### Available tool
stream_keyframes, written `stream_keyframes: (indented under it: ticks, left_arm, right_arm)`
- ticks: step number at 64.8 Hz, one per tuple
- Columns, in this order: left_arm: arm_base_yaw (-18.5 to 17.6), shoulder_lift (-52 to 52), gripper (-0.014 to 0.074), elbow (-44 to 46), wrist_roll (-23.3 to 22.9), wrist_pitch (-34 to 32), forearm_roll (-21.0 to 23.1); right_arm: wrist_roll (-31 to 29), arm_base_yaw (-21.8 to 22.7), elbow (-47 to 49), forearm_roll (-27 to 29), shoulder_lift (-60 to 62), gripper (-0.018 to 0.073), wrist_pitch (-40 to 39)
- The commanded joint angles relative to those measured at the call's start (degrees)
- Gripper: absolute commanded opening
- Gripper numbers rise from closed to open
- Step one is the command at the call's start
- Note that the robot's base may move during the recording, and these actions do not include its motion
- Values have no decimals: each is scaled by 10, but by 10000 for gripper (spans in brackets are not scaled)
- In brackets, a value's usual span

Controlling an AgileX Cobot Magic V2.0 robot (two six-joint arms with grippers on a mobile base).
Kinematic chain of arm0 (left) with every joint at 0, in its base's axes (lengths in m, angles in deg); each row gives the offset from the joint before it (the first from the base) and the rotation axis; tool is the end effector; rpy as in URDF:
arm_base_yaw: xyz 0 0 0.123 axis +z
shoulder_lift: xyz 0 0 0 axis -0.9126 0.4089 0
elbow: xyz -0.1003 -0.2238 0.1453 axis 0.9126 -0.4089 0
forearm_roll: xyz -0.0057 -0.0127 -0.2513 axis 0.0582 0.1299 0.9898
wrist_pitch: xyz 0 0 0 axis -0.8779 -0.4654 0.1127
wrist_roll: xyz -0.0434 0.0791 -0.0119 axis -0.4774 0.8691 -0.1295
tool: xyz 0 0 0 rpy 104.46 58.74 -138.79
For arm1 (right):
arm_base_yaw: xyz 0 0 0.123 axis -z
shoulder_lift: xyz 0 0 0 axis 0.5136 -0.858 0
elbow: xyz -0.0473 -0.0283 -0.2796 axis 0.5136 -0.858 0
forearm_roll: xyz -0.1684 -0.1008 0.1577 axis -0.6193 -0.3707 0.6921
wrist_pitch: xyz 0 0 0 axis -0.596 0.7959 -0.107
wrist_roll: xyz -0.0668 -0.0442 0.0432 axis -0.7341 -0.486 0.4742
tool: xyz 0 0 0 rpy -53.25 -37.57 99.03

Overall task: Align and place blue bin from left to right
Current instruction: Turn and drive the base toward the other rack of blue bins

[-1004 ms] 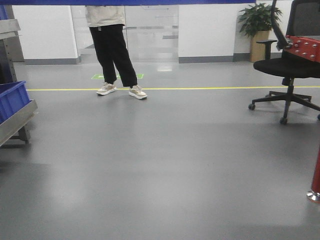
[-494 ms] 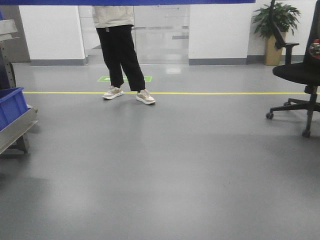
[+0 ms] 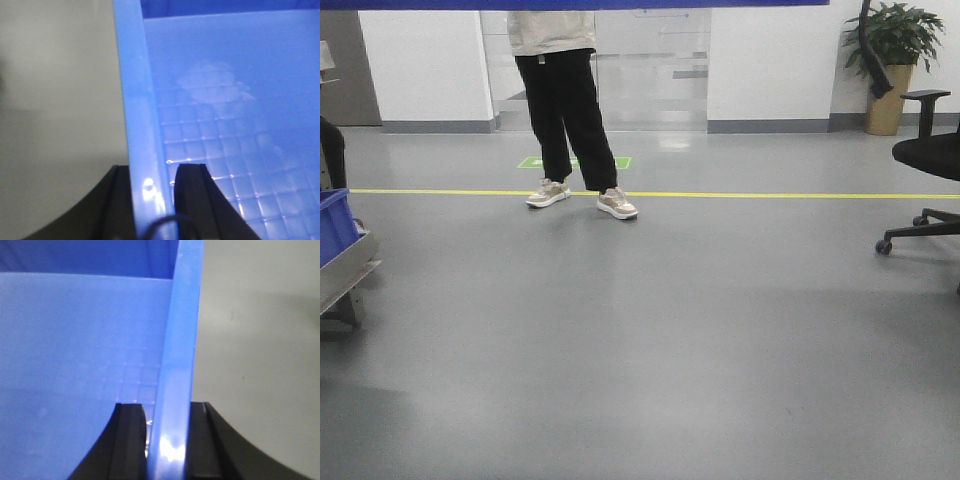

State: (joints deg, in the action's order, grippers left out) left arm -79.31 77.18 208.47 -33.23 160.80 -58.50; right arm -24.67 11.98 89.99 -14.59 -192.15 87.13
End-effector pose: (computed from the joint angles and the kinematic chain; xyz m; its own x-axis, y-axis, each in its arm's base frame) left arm 0.3469 -0.0734 0.4914 -0.6410 0.0192 -0.7673 0.0715 0.9968 -0.0348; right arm 0.3626 0.1147 0.4884 -0.6141 0.0187 -0.7890 -0.1162 0.9867 0.1138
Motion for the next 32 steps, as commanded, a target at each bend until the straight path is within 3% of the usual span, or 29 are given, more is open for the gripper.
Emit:
stream_keyframes:
  ticks: [1,32]
  left_arm:
    - [-3,-14,-111,8,2,-47,2]
    - [-3,-11,-111,8,2,-47,2]
  right_arm:
    - [-15,-1,11,-9,15,-151,-80]
    - [-15,-1,11,-9,15,-151,-103]
